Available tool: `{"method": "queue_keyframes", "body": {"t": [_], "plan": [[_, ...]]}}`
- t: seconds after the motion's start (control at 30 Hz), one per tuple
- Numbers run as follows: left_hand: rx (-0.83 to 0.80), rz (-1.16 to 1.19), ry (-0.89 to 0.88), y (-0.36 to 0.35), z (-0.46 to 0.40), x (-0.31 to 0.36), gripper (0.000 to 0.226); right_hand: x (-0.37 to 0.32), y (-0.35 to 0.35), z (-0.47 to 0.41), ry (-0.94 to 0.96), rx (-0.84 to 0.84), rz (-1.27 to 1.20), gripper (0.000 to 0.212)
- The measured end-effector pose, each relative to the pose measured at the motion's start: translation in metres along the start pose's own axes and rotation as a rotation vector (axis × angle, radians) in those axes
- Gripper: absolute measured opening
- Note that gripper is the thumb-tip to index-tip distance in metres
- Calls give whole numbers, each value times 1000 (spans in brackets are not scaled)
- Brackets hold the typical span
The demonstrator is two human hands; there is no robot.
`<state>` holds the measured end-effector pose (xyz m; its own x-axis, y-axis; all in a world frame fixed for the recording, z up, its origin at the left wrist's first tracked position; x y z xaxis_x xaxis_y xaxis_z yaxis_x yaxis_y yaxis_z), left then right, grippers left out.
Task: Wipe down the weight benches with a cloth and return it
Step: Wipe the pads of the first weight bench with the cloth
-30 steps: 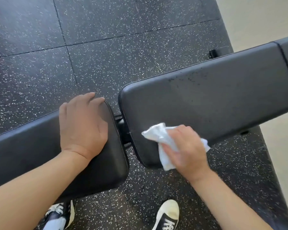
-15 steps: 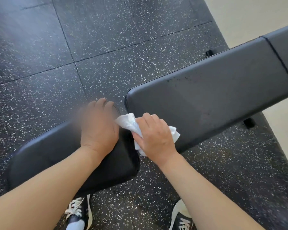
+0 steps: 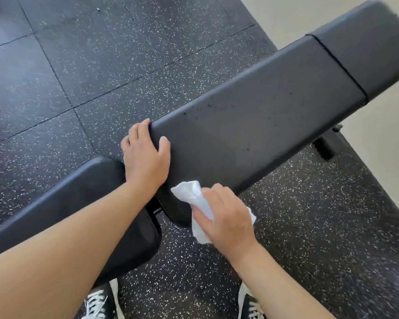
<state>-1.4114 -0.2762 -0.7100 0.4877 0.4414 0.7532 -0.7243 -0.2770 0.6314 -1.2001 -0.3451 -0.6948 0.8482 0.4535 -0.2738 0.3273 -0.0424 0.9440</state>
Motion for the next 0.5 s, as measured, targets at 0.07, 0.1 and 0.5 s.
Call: {"method": "queue_keyframes", "body": {"t": [0.07, 0.1, 0.5], "plan": [[141, 17, 51, -9, 5, -1, 51, 30, 7, -7, 14, 51, 59, 22], [198, 4, 43, -11, 8, -2, 50, 53, 11, -12, -37, 79, 85, 22], [275, -52, 29, -21, 6, -8, 59, -4, -18, -59, -182, 86, -37, 16]]}}
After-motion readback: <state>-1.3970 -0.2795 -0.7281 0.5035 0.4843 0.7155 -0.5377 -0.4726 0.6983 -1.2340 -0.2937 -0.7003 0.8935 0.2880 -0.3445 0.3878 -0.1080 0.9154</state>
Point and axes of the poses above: each hand's wrist, its own z-axis away from the middle knuckle, its own y-axis out of the back of the hand, x = y × z, the point moved 6 cm from there along -z, towards the middle knuckle, and after that the axes turned 12 degrees about z, right-handed, at the moved point
